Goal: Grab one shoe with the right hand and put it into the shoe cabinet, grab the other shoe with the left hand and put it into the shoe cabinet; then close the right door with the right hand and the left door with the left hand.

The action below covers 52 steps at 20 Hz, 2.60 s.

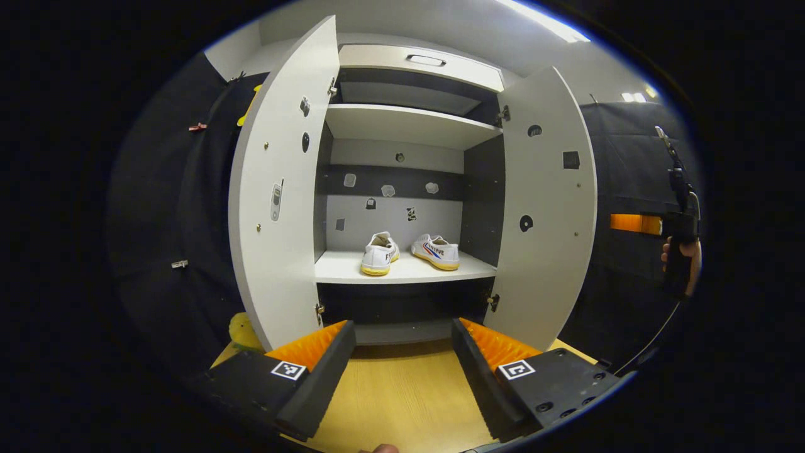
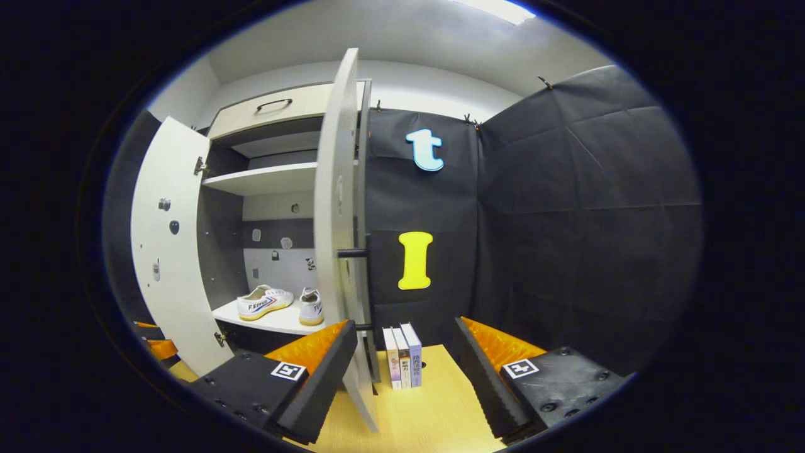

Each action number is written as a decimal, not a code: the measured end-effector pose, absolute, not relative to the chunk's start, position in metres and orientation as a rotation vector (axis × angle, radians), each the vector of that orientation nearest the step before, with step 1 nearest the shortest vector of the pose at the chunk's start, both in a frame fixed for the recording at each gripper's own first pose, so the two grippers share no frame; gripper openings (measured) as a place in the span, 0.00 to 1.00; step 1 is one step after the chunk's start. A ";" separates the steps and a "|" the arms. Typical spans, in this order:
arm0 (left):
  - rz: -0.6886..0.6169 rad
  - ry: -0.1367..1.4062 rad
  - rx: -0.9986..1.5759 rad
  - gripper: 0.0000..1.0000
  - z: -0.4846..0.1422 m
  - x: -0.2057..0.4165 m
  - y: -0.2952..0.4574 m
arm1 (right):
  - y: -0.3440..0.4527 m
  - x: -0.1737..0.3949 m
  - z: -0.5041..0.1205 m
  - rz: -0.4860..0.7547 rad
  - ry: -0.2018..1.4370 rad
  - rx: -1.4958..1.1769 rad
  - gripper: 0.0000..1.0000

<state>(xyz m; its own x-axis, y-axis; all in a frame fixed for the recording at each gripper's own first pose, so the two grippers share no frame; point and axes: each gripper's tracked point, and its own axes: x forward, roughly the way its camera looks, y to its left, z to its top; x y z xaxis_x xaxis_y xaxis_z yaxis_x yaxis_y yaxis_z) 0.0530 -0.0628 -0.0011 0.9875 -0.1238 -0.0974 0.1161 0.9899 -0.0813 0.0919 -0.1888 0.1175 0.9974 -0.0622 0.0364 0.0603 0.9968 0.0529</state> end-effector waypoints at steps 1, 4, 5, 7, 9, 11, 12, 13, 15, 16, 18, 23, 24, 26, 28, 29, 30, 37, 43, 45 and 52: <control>-0.102 0.105 -0.074 0.95 0.001 0.051 -0.068 | -0.200 0.103 0.120 -0.055 -0.039 0.070 0.96; -0.045 0.116 -0.062 0.95 0.000 0.043 -0.085 | -0.229 0.137 0.130 -0.037 -0.058 0.106 0.99; -0.025 0.122 -0.059 0.95 -0.001 0.040 -0.090 | -0.235 0.148 0.131 -0.027 -0.058 0.112 0.99; 0.011 0.134 -0.059 0.95 -0.003 0.034 -0.101 | -0.241 0.171 0.131 0.009 -0.049 0.136 0.99; 0.050 0.138 -0.062 0.95 -0.005 0.028 -0.107 | -0.238 0.186 0.124 0.055 -0.022 0.170 0.98; 0.078 0.152 -0.079 0.95 -0.009 0.022 -0.113 | -0.228 0.197 0.113 0.095 0.016 0.185 0.98; 0.085 0.153 -0.087 0.95 -0.010 0.021 -0.115 | -0.224 0.198 0.109 0.110 0.027 0.179 0.98; 0.090 0.155 -0.090 0.95 -0.010 0.020 -0.115 | -0.219 0.199 0.108 0.123 0.031 0.169 0.98; 0.107 0.161 -0.074 0.95 -0.012 0.021 -0.109 | -0.205 0.203 0.107 0.154 0.031 0.154 0.98; 0.116 0.162 -0.063 0.95 -0.013 0.022 -0.106 | -0.204 0.202 0.107 0.147 0.030 0.147 0.98; 0.121 0.156 -0.057 0.95 -0.011 0.026 -0.100 | -0.206 0.202 0.107 0.130 0.017 0.140 0.97; 0.121 0.145 -0.047 0.95 -0.010 0.029 -0.078 | -0.191 0.195 0.111 0.115 0.004 0.097 1.00; 0.121 0.148 -0.047 0.95 -0.013 0.029 -0.072 | -0.183 0.193 0.110 0.118 0.006 0.091 0.97; 0.115 0.152 -0.058 0.95 -0.016 0.032 -0.059 | -0.164 0.188 0.109 0.128 0.012 0.085 0.97; 0.117 0.162 -0.070 0.95 -0.020 0.033 -0.045 | -0.143 0.187 0.108 0.146 0.020 0.076 0.97; 0.124 0.163 -0.072 0.95 -0.019 0.032 -0.036 | -0.131 0.187 0.108 0.153 0.022 0.071 0.97; 0.134 0.158 -0.069 0.95 -0.018 0.032 -0.026 | -0.119 0.187 0.108 0.157 0.019 0.069 0.98; 0.236 0.157 -0.083 0.95 -0.019 0.003 0.047 | -0.003 0.206 0.100 0.263 0.047 0.110 0.98; 0.333 0.146 -0.112 0.95 -0.018 -0.022 0.113 | 0.033 0.186 0.097 0.263 0.012 0.070 0.96; 0.352 0.139 -0.119 0.95 -0.016 -0.025 0.135 | 0.029 0.173 0.091 0.251 0.023 0.077 0.98; 0.355 0.104 -0.084 0.95 0.009 -0.003 0.202 | 0.000 0.132 0.052 0.169 0.082 0.124 0.98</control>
<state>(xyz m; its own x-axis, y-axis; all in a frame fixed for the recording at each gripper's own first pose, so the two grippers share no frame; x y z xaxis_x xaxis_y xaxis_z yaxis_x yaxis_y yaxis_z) -0.0031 0.2017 0.0095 0.9324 0.3424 -0.1161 -0.3511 0.9342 -0.0641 0.1316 0.0000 0.0525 0.9824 0.1727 -0.0709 -0.1625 0.9781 0.1297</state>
